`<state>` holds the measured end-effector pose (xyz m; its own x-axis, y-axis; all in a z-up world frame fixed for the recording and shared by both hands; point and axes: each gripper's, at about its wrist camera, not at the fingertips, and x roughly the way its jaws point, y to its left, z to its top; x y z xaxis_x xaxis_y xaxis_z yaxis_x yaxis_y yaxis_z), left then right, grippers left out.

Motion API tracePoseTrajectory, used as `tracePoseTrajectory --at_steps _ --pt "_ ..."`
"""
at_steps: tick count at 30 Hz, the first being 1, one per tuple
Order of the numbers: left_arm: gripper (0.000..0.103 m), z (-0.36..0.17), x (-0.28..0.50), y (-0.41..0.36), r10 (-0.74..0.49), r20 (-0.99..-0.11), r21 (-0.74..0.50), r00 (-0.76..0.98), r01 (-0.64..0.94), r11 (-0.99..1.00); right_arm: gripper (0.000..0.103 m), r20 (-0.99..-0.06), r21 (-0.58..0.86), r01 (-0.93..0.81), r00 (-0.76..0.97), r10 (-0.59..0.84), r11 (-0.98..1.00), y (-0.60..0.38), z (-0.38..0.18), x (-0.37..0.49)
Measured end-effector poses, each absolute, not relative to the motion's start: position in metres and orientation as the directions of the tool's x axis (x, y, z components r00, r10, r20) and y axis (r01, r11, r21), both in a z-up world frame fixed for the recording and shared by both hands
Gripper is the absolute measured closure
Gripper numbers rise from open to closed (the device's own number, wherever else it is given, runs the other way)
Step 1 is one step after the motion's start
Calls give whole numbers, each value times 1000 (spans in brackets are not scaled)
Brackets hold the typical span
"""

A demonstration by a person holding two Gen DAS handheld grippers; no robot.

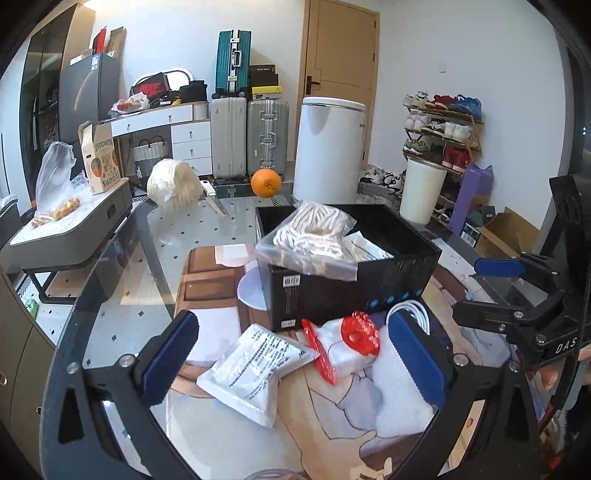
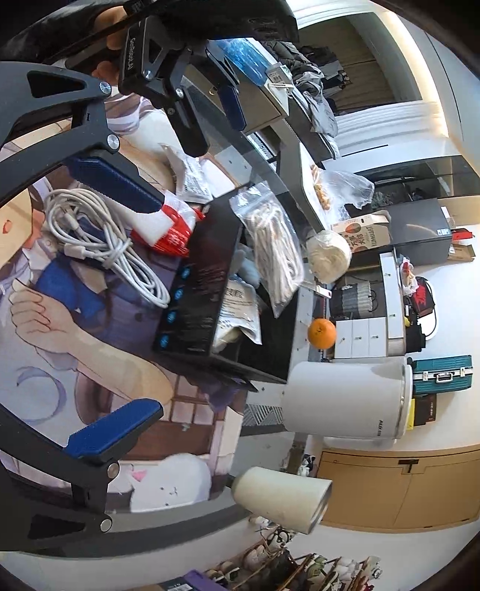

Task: Organize soft objects
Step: 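Withdraw both tools from the box toward the remaining items on the mat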

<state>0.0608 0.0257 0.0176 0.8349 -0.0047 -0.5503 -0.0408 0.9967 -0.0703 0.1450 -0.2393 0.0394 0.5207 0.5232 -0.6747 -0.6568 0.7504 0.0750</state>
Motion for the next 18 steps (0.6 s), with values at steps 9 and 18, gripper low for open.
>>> tracePoseTrajectory --at_steps 9,18 --pt "0 12 59 26 13 -567 -54 823 -53 997 1 -710 83 -668 481 514 740 -233 24 139" --pt "0 4 58 28 25 -588 -53 809 -69 996 1 -755 103 -679 423 502 727 -230 12 144"
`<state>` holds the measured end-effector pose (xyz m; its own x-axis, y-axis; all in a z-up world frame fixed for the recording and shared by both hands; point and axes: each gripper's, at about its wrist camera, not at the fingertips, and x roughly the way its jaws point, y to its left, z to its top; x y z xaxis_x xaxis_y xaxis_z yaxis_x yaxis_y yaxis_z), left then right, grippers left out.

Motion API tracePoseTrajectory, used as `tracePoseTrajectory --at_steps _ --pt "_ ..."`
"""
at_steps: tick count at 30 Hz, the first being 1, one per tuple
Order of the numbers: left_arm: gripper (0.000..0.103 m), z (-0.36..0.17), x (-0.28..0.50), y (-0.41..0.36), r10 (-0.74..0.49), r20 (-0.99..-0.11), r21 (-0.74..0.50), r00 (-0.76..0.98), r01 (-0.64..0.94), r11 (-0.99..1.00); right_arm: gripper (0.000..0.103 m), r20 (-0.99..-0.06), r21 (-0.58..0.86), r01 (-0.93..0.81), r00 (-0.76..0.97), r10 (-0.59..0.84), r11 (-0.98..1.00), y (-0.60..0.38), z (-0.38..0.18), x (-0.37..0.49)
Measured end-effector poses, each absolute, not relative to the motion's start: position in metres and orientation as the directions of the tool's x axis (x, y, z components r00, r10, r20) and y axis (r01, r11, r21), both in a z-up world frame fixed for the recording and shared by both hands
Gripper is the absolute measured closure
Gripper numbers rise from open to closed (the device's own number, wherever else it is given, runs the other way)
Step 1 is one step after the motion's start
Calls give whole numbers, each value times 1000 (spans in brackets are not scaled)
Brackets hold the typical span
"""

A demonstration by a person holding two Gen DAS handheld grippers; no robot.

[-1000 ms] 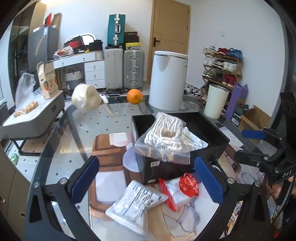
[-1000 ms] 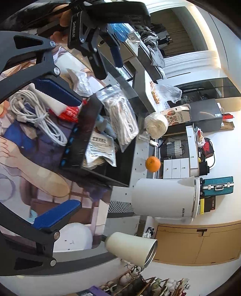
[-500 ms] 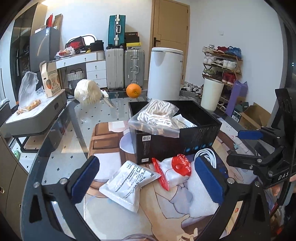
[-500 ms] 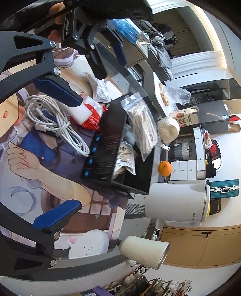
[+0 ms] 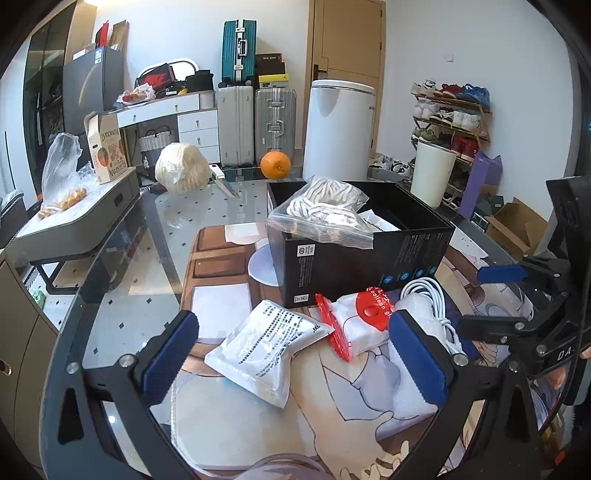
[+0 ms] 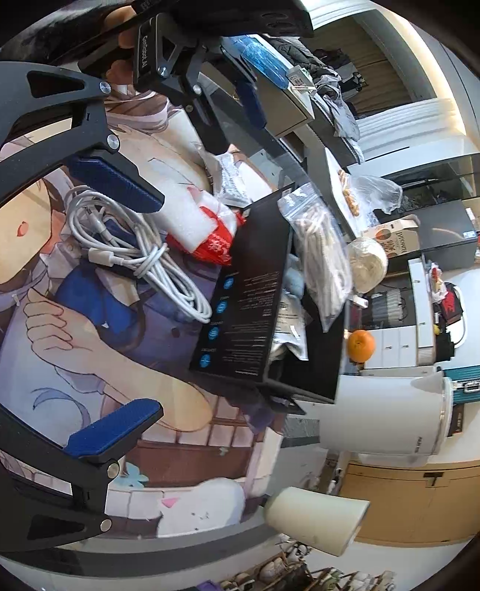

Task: Organize soft objects
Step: 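Withdraw both tools from the box toward the remaining items on the mat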

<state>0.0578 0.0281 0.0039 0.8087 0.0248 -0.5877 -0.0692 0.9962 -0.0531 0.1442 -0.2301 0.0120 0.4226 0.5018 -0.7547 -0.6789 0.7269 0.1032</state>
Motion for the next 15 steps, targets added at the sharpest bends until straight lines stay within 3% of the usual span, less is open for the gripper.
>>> tracePoseTrajectory --at_steps 15 --pt "0 3 57 27 36 -591 -45 806 -77 996 1 -802 146 -703 327 499 696 -210 -5 138"
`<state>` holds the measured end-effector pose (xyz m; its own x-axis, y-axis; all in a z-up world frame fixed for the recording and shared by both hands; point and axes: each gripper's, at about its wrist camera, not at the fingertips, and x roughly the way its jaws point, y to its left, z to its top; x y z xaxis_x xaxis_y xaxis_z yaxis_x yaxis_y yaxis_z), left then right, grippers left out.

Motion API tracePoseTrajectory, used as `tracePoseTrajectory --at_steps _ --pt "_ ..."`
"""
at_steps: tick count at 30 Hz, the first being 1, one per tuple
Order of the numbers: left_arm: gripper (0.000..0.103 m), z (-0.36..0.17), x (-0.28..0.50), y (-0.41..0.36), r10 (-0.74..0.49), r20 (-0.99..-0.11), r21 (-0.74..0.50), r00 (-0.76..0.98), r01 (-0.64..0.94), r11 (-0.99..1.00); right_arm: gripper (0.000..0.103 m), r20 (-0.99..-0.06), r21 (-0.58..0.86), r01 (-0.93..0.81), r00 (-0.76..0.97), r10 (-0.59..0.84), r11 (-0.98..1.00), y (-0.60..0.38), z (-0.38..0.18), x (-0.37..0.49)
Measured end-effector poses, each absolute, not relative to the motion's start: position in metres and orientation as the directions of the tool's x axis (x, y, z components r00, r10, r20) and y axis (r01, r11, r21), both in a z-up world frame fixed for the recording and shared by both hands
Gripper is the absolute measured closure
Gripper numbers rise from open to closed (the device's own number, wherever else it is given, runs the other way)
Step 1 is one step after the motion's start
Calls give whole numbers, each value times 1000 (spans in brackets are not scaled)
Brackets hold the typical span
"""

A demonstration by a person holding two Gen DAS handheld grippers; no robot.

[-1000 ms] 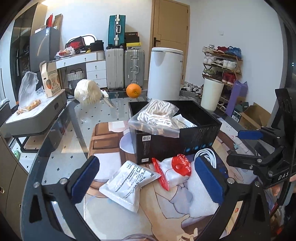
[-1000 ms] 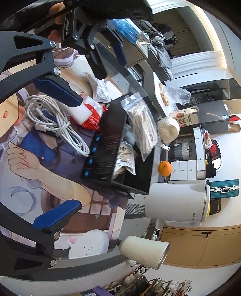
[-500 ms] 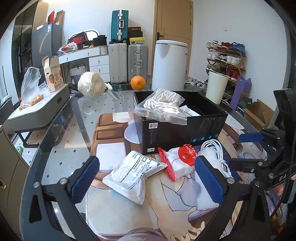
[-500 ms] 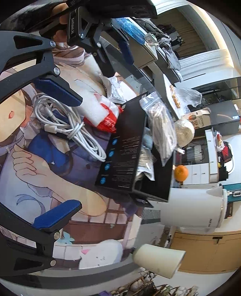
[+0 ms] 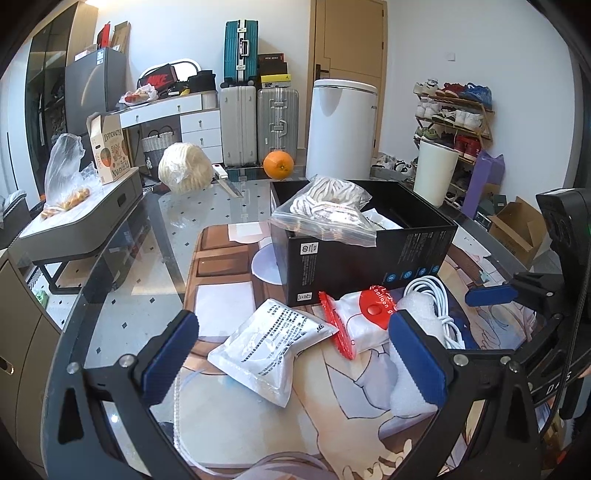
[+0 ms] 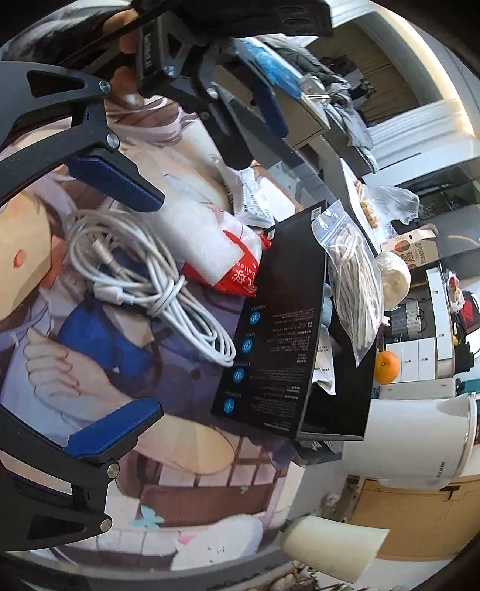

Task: Organize soft objects
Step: 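Withdraw both tools from the box toward the remaining items on the mat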

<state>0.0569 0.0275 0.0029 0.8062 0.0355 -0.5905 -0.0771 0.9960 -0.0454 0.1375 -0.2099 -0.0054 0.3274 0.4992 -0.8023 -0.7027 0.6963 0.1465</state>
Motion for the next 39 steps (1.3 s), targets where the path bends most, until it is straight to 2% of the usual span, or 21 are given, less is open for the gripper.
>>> tracePoseTrajectory --at_steps 5,26,39 --pt "0 3 58 28 33 -594 -44 804 -73 996 1 -798 175 -697 314 515 696 -205 -7 137" --pt "0 4 55 29 7 -588 -66 809 -56 996 1 -790 143 -722 328 517 677 -192 -5 131" --pt "0 -1 54 23 -13 -608 -52 794 -24 998 1 -822 144 -747 276 499 650 -202 -9 131"
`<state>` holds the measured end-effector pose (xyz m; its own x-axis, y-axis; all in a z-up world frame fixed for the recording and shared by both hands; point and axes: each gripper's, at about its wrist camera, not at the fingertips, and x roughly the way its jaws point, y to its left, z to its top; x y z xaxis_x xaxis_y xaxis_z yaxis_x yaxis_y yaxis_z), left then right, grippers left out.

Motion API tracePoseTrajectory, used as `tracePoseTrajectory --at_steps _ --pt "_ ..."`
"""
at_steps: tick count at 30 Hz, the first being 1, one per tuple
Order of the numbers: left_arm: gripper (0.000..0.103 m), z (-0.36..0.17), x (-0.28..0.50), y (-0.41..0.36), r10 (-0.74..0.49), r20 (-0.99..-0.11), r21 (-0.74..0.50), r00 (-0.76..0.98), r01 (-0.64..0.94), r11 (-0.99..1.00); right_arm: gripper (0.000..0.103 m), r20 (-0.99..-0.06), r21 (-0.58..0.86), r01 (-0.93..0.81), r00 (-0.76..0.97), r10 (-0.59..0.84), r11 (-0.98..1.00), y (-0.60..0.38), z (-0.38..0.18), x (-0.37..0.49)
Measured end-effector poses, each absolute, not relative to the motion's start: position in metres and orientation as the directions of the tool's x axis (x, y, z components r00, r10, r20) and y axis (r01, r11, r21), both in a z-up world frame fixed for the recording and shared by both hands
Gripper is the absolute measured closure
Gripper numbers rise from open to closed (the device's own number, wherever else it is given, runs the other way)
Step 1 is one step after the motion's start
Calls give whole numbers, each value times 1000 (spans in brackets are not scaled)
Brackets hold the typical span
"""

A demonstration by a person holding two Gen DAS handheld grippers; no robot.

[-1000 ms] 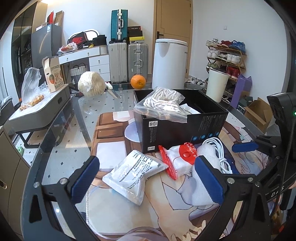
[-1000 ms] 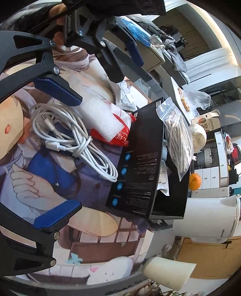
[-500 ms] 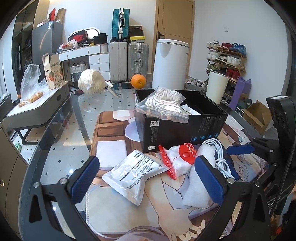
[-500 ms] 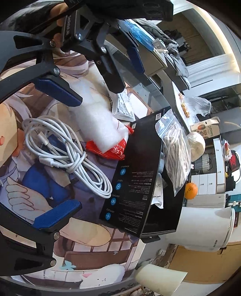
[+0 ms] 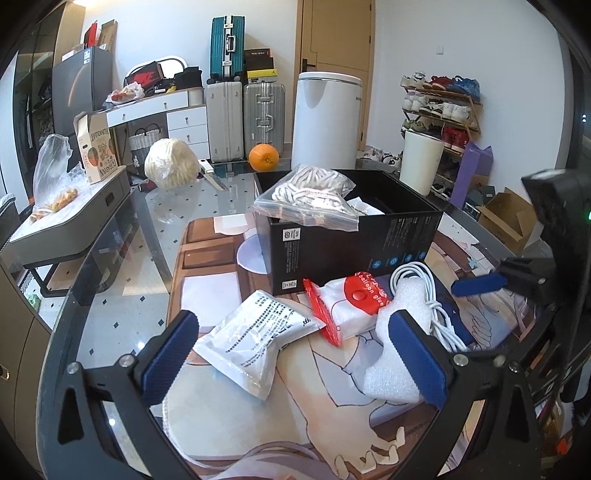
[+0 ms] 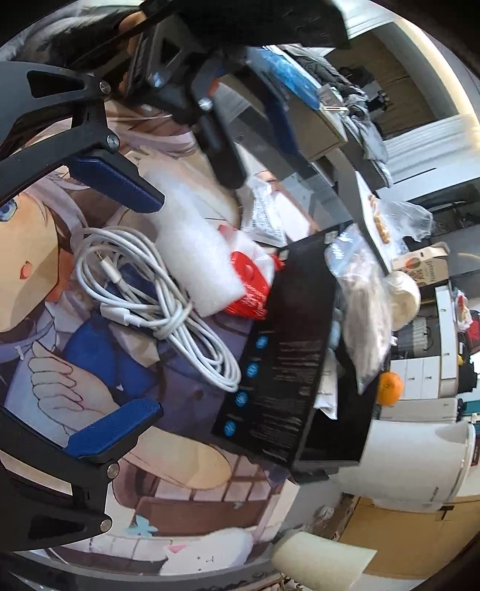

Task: Organize soft objects
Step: 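Withdraw both tools from the box toward the remaining items on the mat, then grasp the white foam piece with the left tool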

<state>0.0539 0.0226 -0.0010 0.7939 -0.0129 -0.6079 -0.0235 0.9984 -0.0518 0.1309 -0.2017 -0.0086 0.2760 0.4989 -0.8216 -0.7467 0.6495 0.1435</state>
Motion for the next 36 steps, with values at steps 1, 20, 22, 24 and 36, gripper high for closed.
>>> tracePoseTrajectory --at_steps 1,20,22,24,36 --pt "0 -1 54 22 -14 -609 -50 793 -20 999 1 -816 147 -746 281 506 650 -203 -6 131" --pt "2 -13 66 -25 -149 -706 -45 692 166 985 1 -824 117 -745 297 483 657 -239 3 141" --pt "8 -17 68 -29 -156 -721 -44 675 180 983 1 -829 108 -745 298 474 658 -243 3 142" --pt "14 -21 70 -32 -159 -732 -44 663 188 981 1 -831 106 -742 299 468 662 -247 3 144" --pt "60 -28 70 -39 -188 -752 -55 632 224 973 1 -822 114 -736 308 479 667 -253 9 144"
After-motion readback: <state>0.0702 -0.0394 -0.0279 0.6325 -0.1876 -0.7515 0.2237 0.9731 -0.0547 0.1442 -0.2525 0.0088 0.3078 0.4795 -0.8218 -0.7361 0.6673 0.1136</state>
